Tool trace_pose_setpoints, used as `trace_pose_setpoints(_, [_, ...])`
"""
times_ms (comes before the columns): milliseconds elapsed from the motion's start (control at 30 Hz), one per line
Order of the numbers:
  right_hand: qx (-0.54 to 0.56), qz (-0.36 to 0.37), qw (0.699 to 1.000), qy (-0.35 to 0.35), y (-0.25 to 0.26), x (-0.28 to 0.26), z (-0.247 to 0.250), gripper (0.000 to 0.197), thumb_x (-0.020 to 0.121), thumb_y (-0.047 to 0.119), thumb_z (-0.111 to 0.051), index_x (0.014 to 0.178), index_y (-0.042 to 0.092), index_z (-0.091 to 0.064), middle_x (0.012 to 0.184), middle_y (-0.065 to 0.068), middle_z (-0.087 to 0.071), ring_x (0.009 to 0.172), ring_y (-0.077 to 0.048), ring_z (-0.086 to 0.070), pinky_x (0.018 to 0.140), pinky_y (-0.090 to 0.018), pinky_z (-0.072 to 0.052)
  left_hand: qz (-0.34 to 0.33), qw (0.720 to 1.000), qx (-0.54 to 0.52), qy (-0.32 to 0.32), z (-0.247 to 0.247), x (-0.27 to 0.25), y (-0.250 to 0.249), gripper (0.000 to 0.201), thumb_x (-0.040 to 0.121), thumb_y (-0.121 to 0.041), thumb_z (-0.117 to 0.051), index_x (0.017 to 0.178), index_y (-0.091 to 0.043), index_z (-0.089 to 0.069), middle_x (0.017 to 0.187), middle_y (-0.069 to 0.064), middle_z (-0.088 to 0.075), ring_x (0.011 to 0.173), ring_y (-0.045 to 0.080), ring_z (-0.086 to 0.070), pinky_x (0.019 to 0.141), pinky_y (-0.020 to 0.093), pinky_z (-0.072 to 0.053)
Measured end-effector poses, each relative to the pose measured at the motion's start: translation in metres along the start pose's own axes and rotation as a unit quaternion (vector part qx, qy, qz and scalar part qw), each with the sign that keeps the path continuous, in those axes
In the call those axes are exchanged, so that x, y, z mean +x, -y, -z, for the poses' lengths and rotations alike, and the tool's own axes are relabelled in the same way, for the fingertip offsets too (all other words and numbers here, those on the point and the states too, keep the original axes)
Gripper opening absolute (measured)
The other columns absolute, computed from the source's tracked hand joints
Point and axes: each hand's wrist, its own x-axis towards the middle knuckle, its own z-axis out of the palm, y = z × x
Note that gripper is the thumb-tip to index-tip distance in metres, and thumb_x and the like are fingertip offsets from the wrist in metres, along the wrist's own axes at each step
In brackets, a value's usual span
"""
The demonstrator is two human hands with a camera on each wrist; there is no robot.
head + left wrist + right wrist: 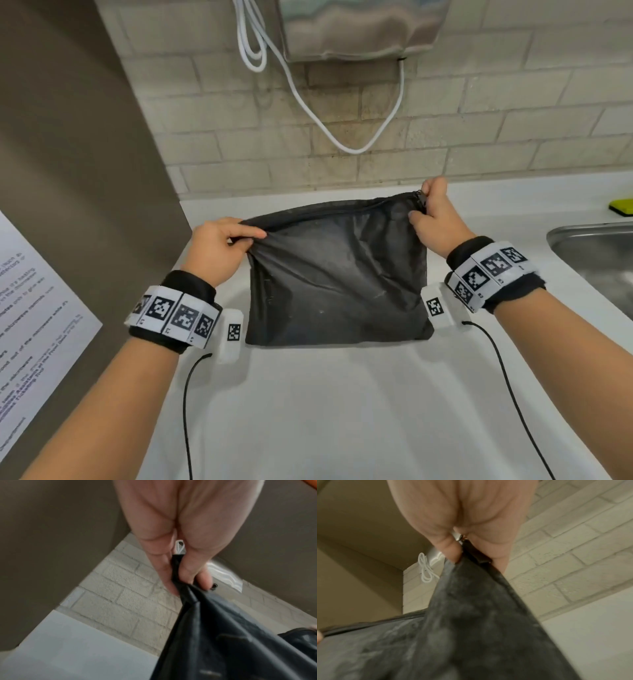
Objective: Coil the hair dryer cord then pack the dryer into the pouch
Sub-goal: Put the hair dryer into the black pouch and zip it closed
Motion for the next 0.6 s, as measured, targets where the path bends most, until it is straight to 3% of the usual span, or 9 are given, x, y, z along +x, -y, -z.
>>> trace_pose_setpoints(100, [-0.035, 0.078, 0.996, -0.038, 0.003, 0.006, -0.002, 0.032, 0.083, -0.014, -0.040, 0.092, 0.013, -0.025, 0.072, 0.007, -0.029, 0.061, -0.006, -0.032, 0.055, -0.007, -0.033, 0.028, 0.997, 0.069, -0.006, 0.024, 0.008, 0.009, 0.033, 0.082, 0.006, -0.056, 0.107, -0.012, -0.069, 0.101, 0.004, -0.065, 0.093, 0.015, -0.057, 0.087, 0.011, -0.038])
trace_pose_setpoints(167, [-0.046, 0.121, 0.991, -0.038, 0.007, 0.009, -0.007, 0.036, 0.080, -0.015, -0.043, 0.087, 0.019, -0.032, 0.075, 0.004, -0.038, 0.064, 0.001, -0.039, 0.061, -0.003, -0.034, 0.031, 0.995, 0.089, -0.022, 0.039, 0.013, 0.015, 0.032, 0.081, 0.010, -0.054, 0.102, -0.009, -0.071, 0.103, 0.011, -0.068, 0.095, 0.020, -0.059, 0.084, 0.003, -0.035])
trace_pose_setpoints(233, [-0.082, 0.160, 0.984, -0.010, 0.011, 0.015, -0.018, 0.032, 0.073, -0.021, -0.040, 0.075, 0.011, -0.047, 0.079, -0.003, -0.044, 0.069, 0.000, -0.044, 0.066, -0.001, -0.034, 0.046, 0.993, 0.106, -0.037, 0.051, 0.018, 0.020, 0.029, 0.081, 0.011, -0.051, 0.093, -0.004, -0.073, 0.102, 0.011, -0.069, 0.089, 0.009, -0.060, 0.072, -0.008, -0.032])
trace_pose_setpoints(267, [-0.100, 0.172, 0.980, 0.008, 0.012, 0.021, -0.026, 0.031, 0.068, -0.023, -0.037, 0.066, 0.004, -0.053, 0.082, -0.006, -0.046, 0.074, -0.008, -0.046, 0.068, 0.000, -0.034, 0.072, 0.990, 0.113, -0.046, 0.057, 0.022, 0.023, 0.029, 0.082, 0.010, -0.050, 0.091, -0.003, -0.074, 0.098, 0.009, -0.070, 0.080, 0.001, -0.059, 0.067, -0.009, -0.032])
trace_pose_setpoints(300, [-0.114, 0.169, 0.979, 0.020, 0.013, 0.026, -0.033, 0.033, 0.065, -0.025, -0.035, 0.058, -0.001, -0.058, 0.086, -0.008, -0.047, 0.077, -0.016, -0.047, 0.070, 0.001, -0.033, 0.104, 0.986, 0.119, -0.054, 0.060, 0.026, 0.025, 0.028, 0.083, 0.009, -0.050, 0.091, -0.004, -0.074, 0.094, 0.009, -0.069, 0.071, 0.000, -0.058, 0.064, -0.007, -0.033])
trace_pose_setpoints(367, [-0.126, 0.159, 0.979, 0.031, 0.017, 0.040, -0.051, 0.036, 0.066, -0.026, -0.036, 0.057, -0.006, -0.064, 0.086, -0.012, -0.048, 0.080, -0.023, -0.048, 0.070, 0.003, -0.033, 0.156, 0.976, 0.142, -0.060, 0.067, 0.038, 0.035, 0.029, 0.085, 0.006, -0.049, 0.095, -0.006, -0.074, 0.098, 0.014, -0.070, 0.075, 0.014, -0.060, 0.074, 0.003, -0.037])
trace_pose_setpoints(433, [-0.125, 0.148, 0.980, 0.032, 0.022, 0.055, -0.069, 0.036, 0.074, -0.024, -0.038, 0.068, -0.008, -0.069, 0.088, -0.019, -0.053, 0.081, -0.023, -0.048, 0.070, 0.005, -0.032, 0.186, 0.967, 0.166, -0.042, 0.072, 0.054, 0.044, 0.033, 0.085, 0.006, -0.047, 0.101, -0.009, -0.072, 0.112, 0.018, -0.066, 0.098, 0.028, -0.060, 0.089, 0.014, -0.037])
trace_pose_setpoints(533, [-0.119, 0.126, 0.984, 0.043, 0.026, 0.077, -0.095, 0.034, 0.083, -0.019, -0.038, 0.083, -0.009, -0.071, 0.100, -0.027, -0.055, 0.084, -0.021, -0.047, 0.069, 0.008, -0.030, 0.232, 0.950, 0.209, 0.010, 0.078, 0.079, 0.059, 0.036, 0.086, 0.005, -0.045, 0.111, -0.009, -0.067, 0.126, 0.019, -0.058, 0.112, 0.033, -0.055, 0.099, 0.023, -0.037])
trace_pose_setpoints(600, [-0.129, 0.100, 0.984, 0.069, 0.025, 0.092, -0.112, 0.032, 0.085, -0.015, -0.039, 0.092, -0.007, -0.070, 0.109, -0.027, -0.052, 0.088, -0.027, -0.049, 0.069, 0.007, -0.031, 0.254, 0.938, 0.231, 0.037, 0.078, 0.096, 0.069, 0.038, 0.088, 0.003, -0.044, 0.116, -0.012, -0.064, 0.132, 0.018, -0.053, 0.115, 0.033, -0.053, 0.102, 0.026, -0.037])
